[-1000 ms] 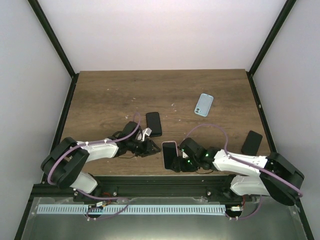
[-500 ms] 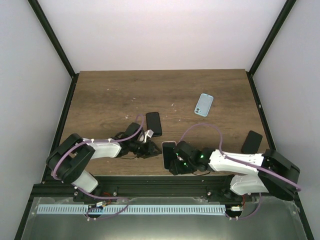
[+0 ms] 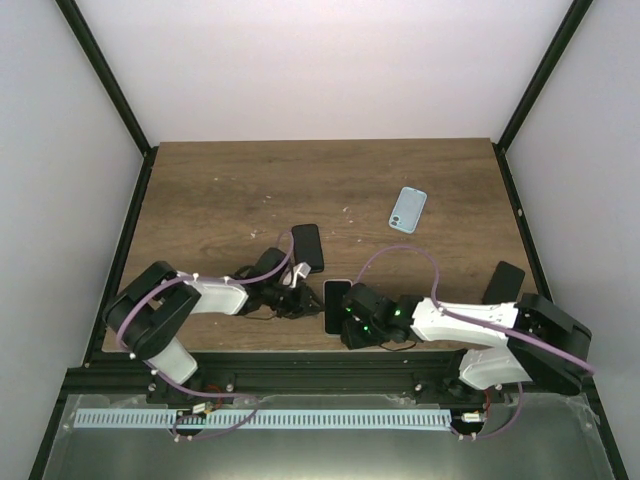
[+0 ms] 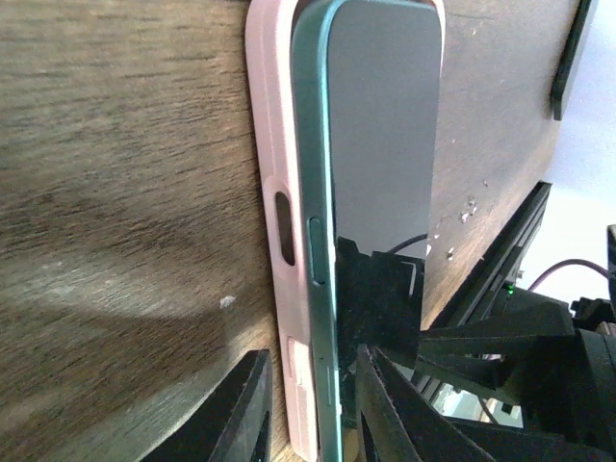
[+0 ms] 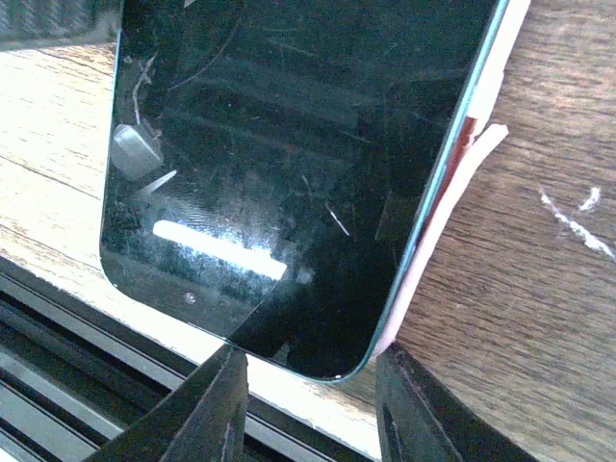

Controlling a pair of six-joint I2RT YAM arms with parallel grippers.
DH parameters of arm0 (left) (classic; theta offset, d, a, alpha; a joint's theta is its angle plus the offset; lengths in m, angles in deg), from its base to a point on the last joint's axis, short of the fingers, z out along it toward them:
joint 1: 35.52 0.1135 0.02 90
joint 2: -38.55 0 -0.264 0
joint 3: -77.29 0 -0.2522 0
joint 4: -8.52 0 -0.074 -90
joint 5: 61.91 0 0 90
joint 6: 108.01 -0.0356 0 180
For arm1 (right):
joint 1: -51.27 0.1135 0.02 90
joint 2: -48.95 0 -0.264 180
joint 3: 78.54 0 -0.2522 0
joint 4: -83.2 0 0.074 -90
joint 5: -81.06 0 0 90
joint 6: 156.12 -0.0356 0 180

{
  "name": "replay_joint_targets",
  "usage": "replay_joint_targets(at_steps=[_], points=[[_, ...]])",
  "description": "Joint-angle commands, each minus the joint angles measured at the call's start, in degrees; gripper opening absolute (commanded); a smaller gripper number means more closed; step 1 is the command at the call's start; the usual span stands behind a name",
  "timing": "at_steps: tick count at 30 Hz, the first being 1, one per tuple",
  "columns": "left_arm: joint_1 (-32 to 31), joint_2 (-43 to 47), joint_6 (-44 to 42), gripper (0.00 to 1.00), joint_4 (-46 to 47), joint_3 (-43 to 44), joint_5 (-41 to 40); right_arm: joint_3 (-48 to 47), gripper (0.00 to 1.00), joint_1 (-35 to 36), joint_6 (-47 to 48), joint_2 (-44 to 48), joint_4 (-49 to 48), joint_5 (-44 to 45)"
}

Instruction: Put the phone into the phone case

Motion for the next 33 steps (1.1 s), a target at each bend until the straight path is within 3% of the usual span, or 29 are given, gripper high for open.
replay_joint_targets(at_steps=[1,10,18,24,33], points=[[-0.9,-1.8,0.2,0.26,3.1,0.9,1.0,1.9,0.36,0.4,-1.2,-2.4,-0.7,4.4],[-1.5,-2.5,-2.1,0.23,-0.6,1.8,-2.7,2.6,0.29,0.4,-2.6,-2.7,-1.6,5.3],[-1.6,-0.5,-1.4,0.21,-1.7,2.2,-2.5,2.1,0.34,-0.2,-4.9,8.6,-0.9,7.2],[-1.5,0.2,-2.8,0.22,-4.9,4.0,-4.9,5.7,0.34,-5.6,-5.1,13.7,-5.4,5.3],[-1.6,-1.6,-2.2,0.17,-3.1,3.2,-4.5,6.5,0.33,-7.5,-2.8,7.5,-10.0,-0.7]])
